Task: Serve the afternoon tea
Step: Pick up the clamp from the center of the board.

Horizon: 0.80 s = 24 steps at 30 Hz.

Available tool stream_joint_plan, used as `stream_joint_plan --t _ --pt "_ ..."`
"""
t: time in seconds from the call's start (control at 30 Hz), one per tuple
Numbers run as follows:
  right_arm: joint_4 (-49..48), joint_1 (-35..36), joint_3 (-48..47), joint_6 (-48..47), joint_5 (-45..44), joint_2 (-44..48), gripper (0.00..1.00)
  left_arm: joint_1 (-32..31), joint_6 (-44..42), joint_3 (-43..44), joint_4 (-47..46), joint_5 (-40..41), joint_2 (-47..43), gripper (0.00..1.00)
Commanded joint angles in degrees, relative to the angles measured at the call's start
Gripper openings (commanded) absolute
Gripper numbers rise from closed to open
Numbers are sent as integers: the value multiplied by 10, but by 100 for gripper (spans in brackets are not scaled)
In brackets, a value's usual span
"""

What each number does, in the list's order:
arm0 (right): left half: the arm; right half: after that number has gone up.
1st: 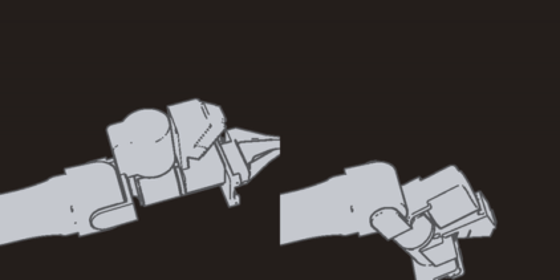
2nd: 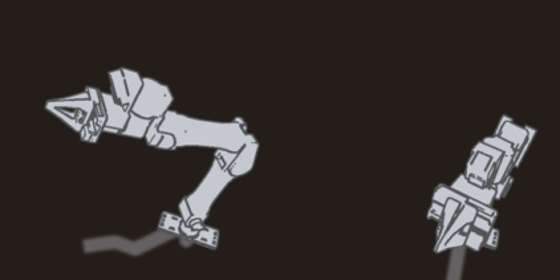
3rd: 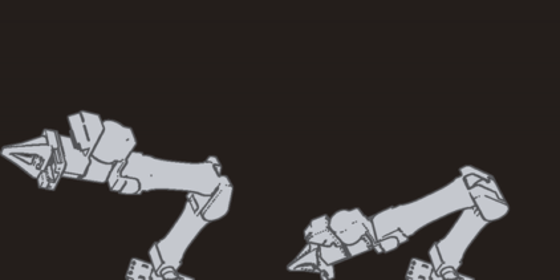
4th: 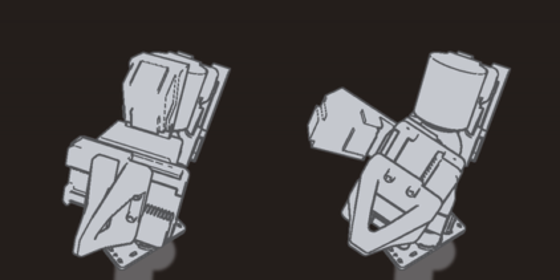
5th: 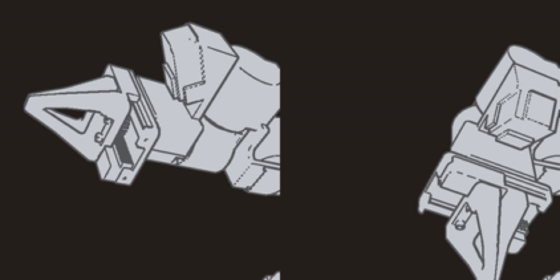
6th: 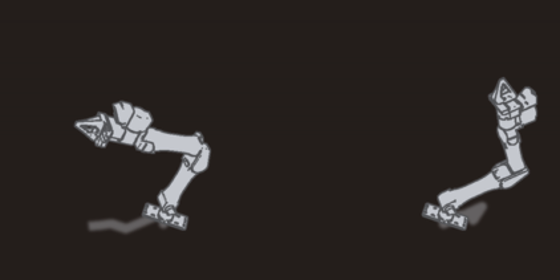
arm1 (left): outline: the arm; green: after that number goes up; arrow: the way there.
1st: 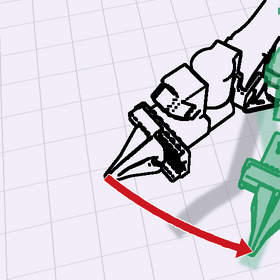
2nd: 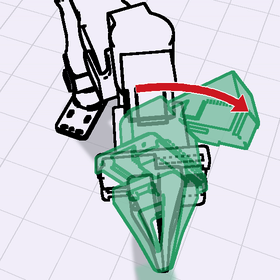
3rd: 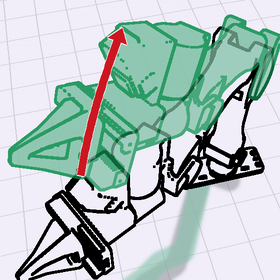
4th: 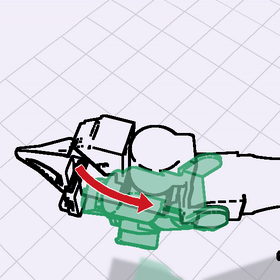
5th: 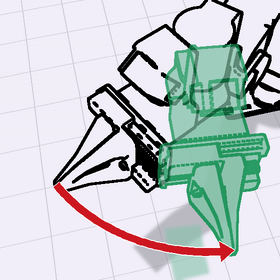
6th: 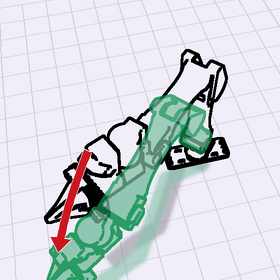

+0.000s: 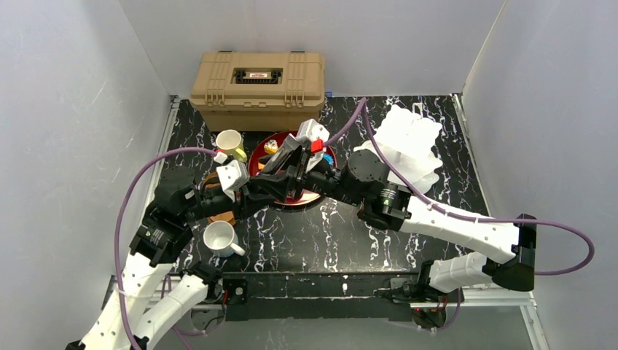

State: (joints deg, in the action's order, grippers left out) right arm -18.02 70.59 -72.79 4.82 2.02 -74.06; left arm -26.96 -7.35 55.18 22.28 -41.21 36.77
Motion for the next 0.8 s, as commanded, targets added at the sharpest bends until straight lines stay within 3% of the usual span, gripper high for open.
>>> stream_joint_plan --t 0.0,0.13,0.23,0.3,0.53,0.77 --pt "-35 2 -18 5 -50 10 52 -2 -8 2 -17 19 -3 5" --pt "-38 6 -11 4 -54 8 37 -1 -20 -3 -20 48 -3 20" --pt "-52 5 9 0 -70 19 36 -2 -27 -4 -18 57 -5 59" --pt "-51 5 20 -11 -92 28 35 -1 -33 -1 -14 62 -6 94" --pt "-35 5 50 -47 -185 49 32 -2 -55 -8 -8 121 -25 98" --pt "-72 5 91 -36 -251 90 35 -2 -125 -18 -12 270 -35 98"
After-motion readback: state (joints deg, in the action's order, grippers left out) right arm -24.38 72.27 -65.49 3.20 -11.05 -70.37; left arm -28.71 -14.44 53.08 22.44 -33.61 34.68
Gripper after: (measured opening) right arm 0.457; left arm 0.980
